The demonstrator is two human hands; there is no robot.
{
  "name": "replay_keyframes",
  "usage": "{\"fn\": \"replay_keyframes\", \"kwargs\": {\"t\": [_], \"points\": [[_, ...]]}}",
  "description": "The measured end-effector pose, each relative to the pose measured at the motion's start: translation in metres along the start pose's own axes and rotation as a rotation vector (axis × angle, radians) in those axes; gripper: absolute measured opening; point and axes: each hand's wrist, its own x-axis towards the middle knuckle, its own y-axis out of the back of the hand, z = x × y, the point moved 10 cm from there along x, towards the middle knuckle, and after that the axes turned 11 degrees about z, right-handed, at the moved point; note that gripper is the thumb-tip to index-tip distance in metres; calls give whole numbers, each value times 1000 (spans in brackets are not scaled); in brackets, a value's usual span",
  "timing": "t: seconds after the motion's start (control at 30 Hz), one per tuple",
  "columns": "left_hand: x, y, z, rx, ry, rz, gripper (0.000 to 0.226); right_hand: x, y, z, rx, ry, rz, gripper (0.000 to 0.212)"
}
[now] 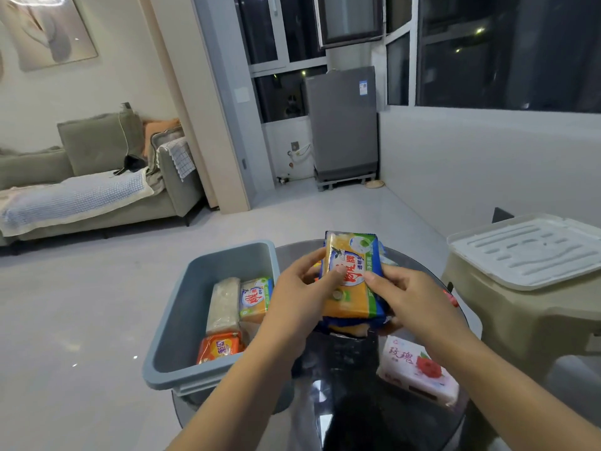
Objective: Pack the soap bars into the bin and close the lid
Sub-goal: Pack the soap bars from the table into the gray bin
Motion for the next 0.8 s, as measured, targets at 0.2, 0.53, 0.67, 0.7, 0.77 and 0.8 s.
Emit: {"fn": "replay_keyframes", "kwargs": {"t": [0.2,0.53,0.67,0.7,0.77,0.8], "points": [[11,35,15,-45,32,19,11,8,-33,-24,-40,61,-4,25],[37,114,14,109,137,63,30,25,-113,-51,-58,102,-130,25],[39,132,-4,145,254,64,49,29,-134,-49,-139,111,-167,25],[38,133,-9,139,291,54,48,29,-138,-47,-175,124,-172,26],[35,136,-22,118,368,37,47,29,-144,-42,-273,150,-191,33],[34,137,-29,112,403,27,47,29,-146,-39,-310,151,-208,35]]}}
